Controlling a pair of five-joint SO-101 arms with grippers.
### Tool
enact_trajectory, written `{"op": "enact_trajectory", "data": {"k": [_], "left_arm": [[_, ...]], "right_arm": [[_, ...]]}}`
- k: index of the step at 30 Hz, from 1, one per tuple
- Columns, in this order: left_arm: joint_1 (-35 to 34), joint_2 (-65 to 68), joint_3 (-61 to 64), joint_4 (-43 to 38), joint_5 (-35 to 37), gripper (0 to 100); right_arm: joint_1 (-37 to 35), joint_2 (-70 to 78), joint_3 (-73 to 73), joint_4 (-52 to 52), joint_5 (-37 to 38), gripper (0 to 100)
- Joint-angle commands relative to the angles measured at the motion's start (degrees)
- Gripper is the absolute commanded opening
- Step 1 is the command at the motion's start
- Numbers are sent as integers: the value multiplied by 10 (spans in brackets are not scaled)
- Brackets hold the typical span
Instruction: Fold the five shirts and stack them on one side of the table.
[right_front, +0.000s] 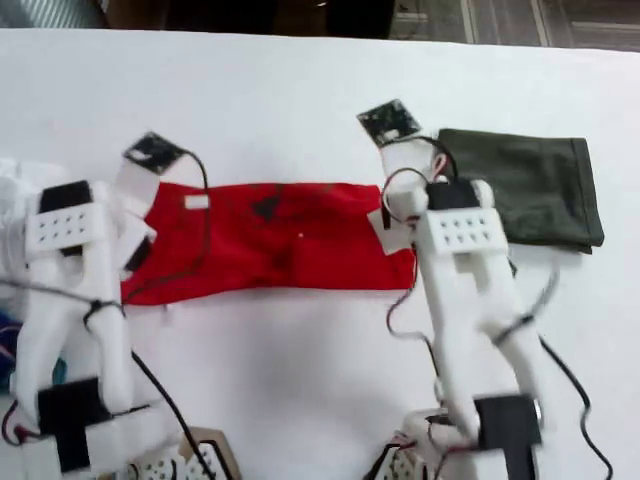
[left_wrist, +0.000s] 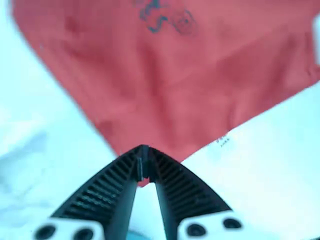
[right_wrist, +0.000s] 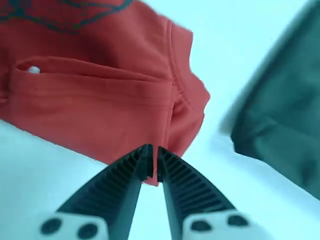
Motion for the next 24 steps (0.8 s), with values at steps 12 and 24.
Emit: {"op": "enact_trajectory", "data": {"k": [12, 24], "left_arm": [[-91, 261, -211, -50, -46, 237], [-82, 535, -549, 122, 95, 234]], "right_arm": [[122, -301, 282, 30, 77, 24], [199, -399, 396, 2, 77, 24]]}}
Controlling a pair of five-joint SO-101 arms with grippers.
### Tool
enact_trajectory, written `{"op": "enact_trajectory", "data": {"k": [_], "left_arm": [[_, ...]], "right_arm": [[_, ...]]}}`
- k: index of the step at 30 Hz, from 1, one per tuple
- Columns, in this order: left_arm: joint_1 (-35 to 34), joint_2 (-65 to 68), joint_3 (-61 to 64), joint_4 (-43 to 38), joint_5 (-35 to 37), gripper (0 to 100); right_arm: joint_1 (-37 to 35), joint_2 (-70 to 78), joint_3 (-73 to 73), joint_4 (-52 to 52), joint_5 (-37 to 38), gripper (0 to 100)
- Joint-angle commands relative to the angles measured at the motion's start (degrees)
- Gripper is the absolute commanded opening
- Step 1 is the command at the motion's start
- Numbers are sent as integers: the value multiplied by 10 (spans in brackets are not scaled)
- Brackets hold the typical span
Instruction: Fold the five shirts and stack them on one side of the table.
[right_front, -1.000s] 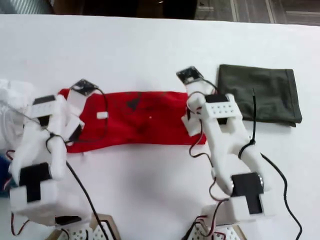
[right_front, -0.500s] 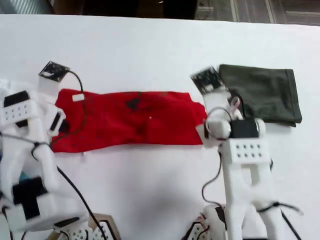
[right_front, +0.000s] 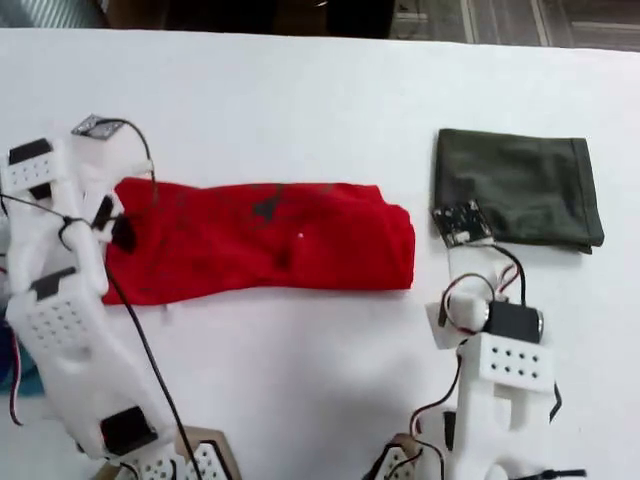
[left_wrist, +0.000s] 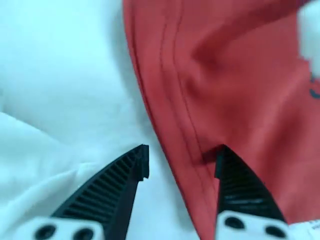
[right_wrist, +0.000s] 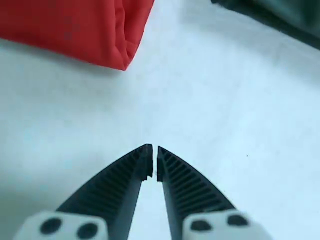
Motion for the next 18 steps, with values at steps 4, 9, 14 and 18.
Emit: {"op": "enact_trajectory", "data": {"k": [4, 9, 14, 18], "left_arm": [[7, 71, -112, 62, 31, 234], [27, 119, -136, 113, 46, 234], [71, 145, -162, 173, 47, 186], [75, 159, -164, 179, 47, 19]], "right_arm": [[12, -42, 1, -8, 5, 24], [15, -37, 3, -9, 3, 24], [38, -42, 3, -9, 5, 23], [111, -42, 19, -35, 5, 22]]}}
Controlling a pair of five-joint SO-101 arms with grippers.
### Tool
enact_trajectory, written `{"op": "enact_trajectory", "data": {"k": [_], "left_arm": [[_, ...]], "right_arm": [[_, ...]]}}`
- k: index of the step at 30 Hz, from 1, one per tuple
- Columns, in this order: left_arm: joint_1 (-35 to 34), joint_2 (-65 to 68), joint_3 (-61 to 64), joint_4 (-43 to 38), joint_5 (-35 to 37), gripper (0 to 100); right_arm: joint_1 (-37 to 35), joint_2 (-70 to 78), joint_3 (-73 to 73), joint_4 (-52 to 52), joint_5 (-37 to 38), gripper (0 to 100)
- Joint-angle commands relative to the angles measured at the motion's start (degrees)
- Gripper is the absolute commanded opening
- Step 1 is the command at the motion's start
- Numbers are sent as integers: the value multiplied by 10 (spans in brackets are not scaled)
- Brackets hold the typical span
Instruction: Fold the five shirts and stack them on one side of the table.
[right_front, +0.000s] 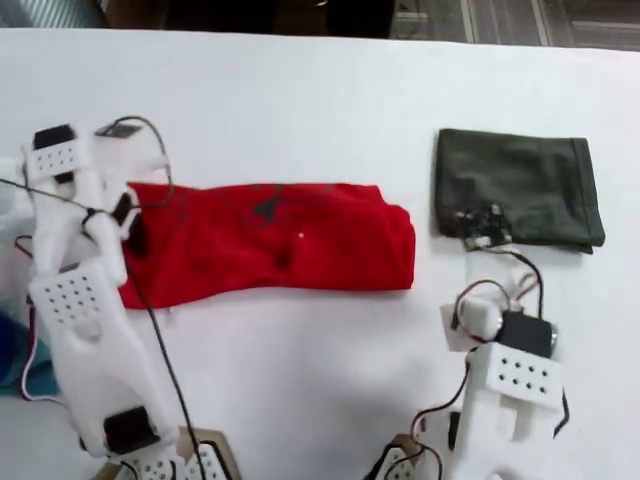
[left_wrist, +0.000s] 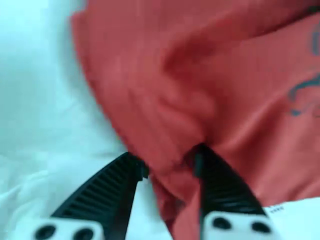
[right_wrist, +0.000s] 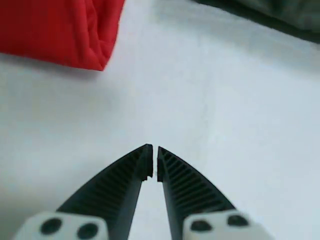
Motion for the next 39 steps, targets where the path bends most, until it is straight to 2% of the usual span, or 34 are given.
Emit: {"op": "enact_trajectory", "data": {"k": [1, 5, 8, 14, 20, 24, 29, 34, 39], "left_arm": [[18, 15, 0, 18, 3, 40], [16, 7, -7, 30, 4, 27], [4, -31, -9, 33, 3, 26], [-37, -149, 15, 34, -11, 26], [-26, -326, 160, 34, -23, 26], [49, -427, 234, 33, -19, 26], [212, -485, 247, 29, -11, 26], [361, -462, 197, 11, 24, 26], [443, -396, 107, -21, 62, 26]], "right_arm": [[65, -14, 23, -43, 4, 23], [124, -14, 134, -152, 4, 22], [137, -15, 202, -220, -1, 22], [135, -52, 218, -228, -28, 22], [134, -118, 245, -225, -40, 22], [134, -162, 259, -210, -40, 23], [134, -206, 274, -194, -40, 24], [138, -233, 275, -175, -40, 24], [138, -240, 277, -172, -40, 22]]}}
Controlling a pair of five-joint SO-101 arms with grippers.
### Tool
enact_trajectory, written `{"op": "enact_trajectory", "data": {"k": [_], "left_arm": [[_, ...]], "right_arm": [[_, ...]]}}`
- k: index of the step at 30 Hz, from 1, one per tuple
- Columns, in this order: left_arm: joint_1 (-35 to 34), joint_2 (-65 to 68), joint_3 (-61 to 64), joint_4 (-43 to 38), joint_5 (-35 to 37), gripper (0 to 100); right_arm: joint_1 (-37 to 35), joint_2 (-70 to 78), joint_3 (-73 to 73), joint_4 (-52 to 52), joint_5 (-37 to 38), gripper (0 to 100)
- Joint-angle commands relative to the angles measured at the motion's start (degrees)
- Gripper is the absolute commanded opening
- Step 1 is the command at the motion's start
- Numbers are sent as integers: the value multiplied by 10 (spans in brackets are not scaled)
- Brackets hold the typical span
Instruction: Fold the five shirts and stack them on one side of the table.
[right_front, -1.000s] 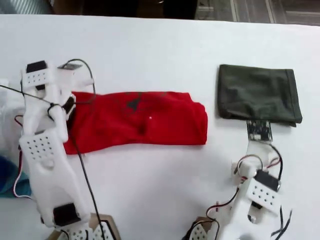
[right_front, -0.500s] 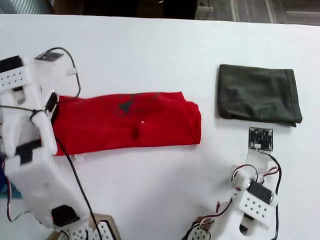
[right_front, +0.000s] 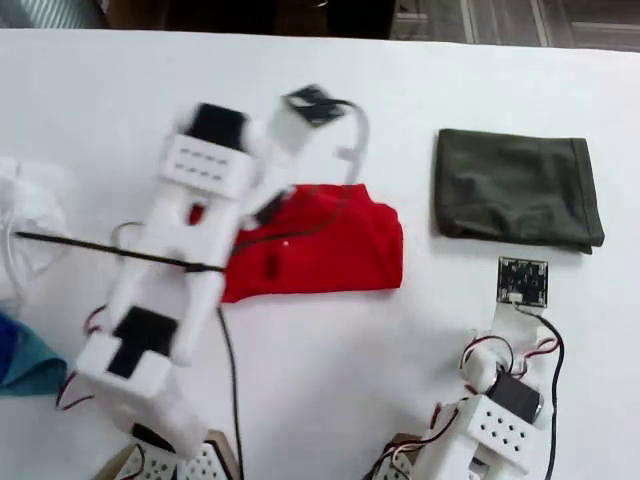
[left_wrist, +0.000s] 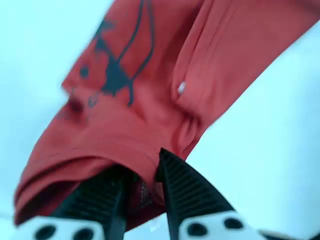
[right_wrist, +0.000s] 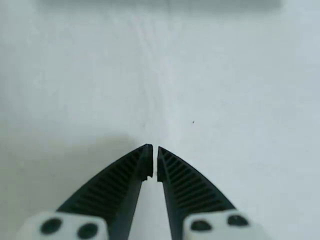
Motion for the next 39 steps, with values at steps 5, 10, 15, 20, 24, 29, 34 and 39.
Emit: {"op": "enact_trajectory", "data": {"k": [5, 10, 15, 20, 24, 29, 34, 39], "left_arm": [[80, 114, -167, -42, 56, 26], [107, 215, -292, -40, 83, 26], [140, 299, -405, -14, 86, 25], [156, 368, -477, 1, 86, 25], [153, 396, -505, 1, 85, 30], [153, 398, -545, 32, 82, 210], [125, 380, -603, 36, 83, 240], [65, 308, -602, 36, 83, 166]], "right_arm": [[2, -12, -3, 3, -5, 22], [0, -12, -2, 3, -5, 22], [-1, -12, -2, 3, -5, 22], [-1, -12, -2, 3, -5, 22], [-1, -12, -2, 3, -5, 22], [-1, -12, -2, 3, -5, 22], [-1, -12, -2, 3, -5, 22], [-1, -12, -2, 3, -5, 22]]}}
